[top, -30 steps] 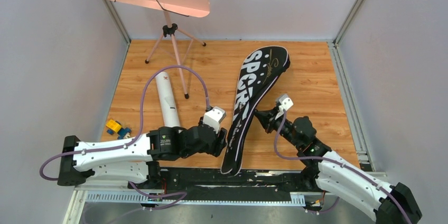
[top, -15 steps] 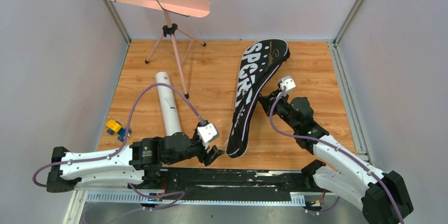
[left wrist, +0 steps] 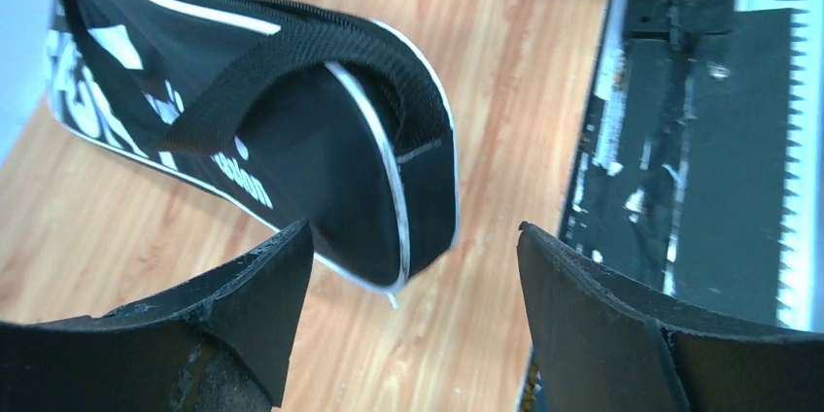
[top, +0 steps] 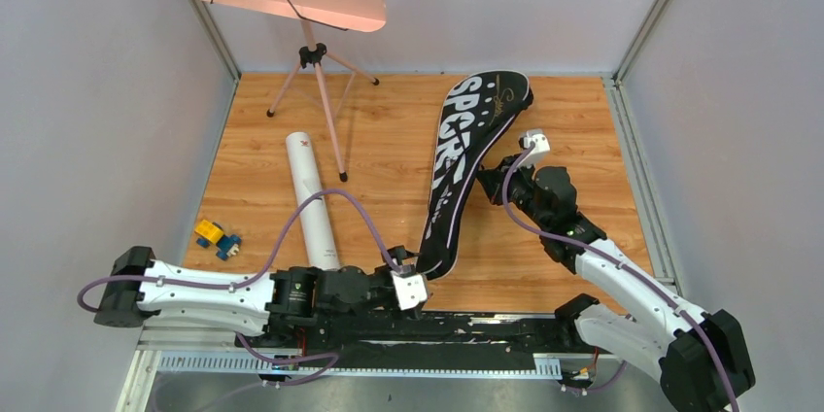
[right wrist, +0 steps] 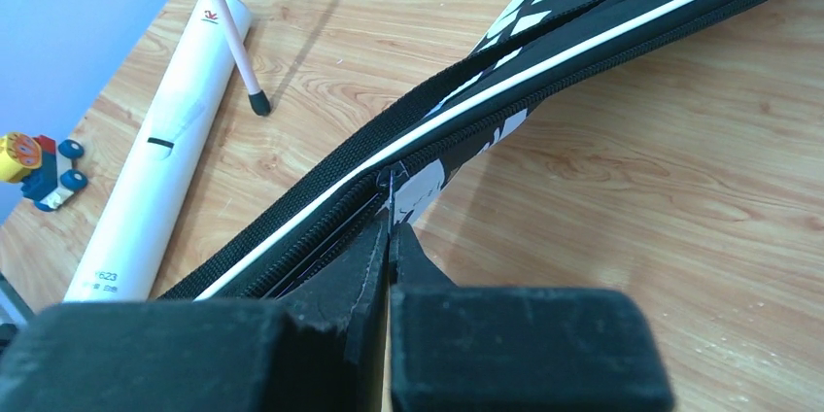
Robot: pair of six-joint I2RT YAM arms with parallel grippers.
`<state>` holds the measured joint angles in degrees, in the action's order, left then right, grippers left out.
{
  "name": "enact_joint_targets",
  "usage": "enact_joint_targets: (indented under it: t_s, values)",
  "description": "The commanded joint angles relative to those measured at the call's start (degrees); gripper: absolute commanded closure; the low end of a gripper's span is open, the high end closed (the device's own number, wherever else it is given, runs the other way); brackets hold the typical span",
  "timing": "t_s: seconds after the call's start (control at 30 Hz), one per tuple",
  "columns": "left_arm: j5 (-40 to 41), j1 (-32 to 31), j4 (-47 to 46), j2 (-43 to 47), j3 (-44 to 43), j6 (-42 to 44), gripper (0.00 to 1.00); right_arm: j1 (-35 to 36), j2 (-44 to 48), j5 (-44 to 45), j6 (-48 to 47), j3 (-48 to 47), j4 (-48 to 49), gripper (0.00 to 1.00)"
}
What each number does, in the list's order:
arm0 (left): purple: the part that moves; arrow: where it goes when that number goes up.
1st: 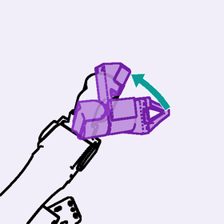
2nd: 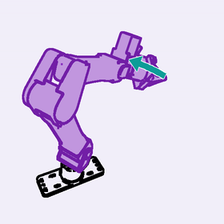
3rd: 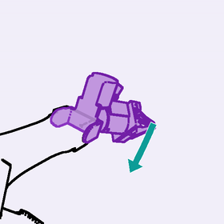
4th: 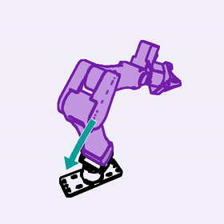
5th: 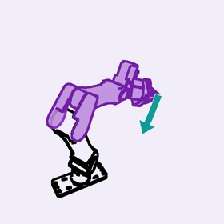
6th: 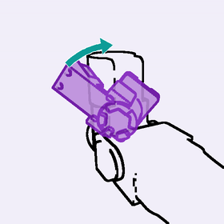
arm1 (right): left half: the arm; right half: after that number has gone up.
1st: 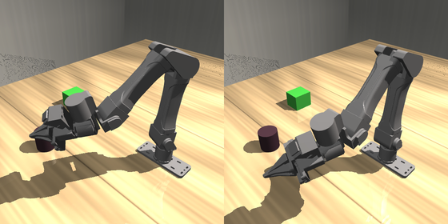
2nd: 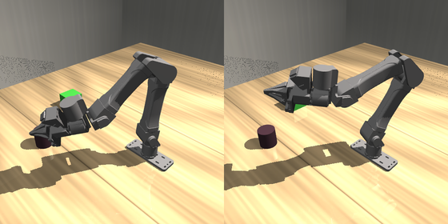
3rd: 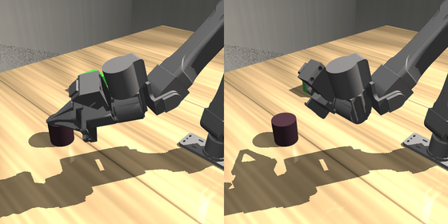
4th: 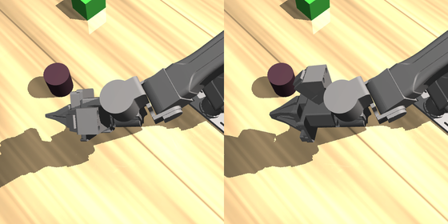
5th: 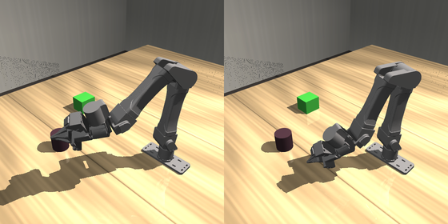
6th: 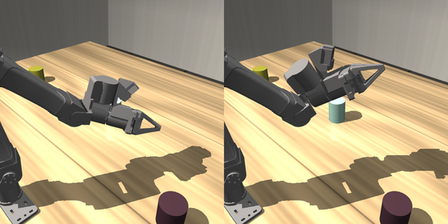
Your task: Pack up the badminton gear
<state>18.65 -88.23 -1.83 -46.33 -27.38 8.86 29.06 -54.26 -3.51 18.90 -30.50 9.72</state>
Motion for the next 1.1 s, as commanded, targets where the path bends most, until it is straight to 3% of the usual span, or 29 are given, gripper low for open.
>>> enact_joint_targets:
  t_s: [0.0, 0.23, 0.53, 1.07]
  values:
    - [9.9, -2.4, -15.1, -5.9, -0.8, 10.0, 0.16, -0.2, 1.5, -0.8, 5.4, -2.1, 6.8, 1.0]
    - [16.3, -3.9, -23.3, -12.9, 0.2, 15.7, 0.2, -0.2, 2.6, -2.2, 6.6, -0.9, 7.8, 1.0]
    - [18.2, -4.0, -25.0, -7.6, 3.5, 14.5, 0.5, -0.1, 7.6, -10.3, -1.1, 5.1, 13.1, 1.0]
    - [23.2, -3.9, -27.2, -7.9, 2.7, 13.7, 0.51, 0.1, 19.1, -31.3, -9.8, 6.2, 5.7, 1.0]
